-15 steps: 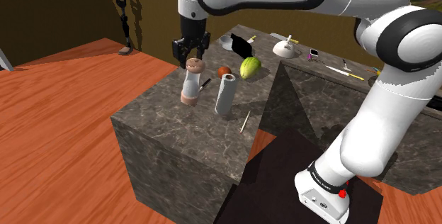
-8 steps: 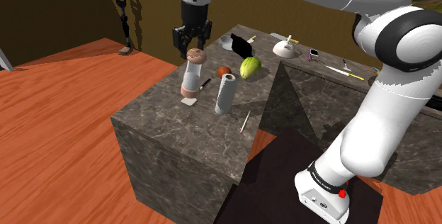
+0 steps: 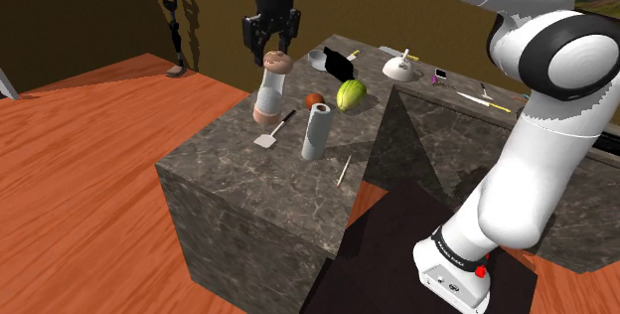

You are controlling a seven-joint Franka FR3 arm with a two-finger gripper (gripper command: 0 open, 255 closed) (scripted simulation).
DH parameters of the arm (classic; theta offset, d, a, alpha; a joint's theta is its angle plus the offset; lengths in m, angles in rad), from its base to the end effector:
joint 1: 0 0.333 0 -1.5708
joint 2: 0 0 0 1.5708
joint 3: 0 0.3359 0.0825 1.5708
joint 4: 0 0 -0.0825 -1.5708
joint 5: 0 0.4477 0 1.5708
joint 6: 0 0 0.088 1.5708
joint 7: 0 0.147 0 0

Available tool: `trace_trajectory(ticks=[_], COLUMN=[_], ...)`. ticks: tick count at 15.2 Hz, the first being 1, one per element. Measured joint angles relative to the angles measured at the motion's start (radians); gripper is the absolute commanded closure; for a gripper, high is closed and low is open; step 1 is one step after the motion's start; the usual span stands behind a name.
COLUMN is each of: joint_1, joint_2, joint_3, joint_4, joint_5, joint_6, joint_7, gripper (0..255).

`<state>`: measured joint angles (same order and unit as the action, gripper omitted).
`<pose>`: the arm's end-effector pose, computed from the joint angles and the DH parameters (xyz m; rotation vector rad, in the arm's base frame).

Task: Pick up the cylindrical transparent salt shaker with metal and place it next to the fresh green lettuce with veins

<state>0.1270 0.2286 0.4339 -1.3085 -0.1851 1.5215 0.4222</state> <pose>0.6086 0.3108 0.6034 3.0584 0.1821 0.0702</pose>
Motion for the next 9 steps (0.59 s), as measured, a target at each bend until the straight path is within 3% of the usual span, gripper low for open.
trace_trajectory(ticks=[7,9], joint_1=[0.027,-0.002], joint_2=[0.054,0.022], joint_3=[0.003,-0.005], joint_4=[0.165,0.133], joint_5=[-0.026,-0.011], joint_6=[-0.116,-0.110], joint_7=[-0.001,-0.030], gripper=[255,255])
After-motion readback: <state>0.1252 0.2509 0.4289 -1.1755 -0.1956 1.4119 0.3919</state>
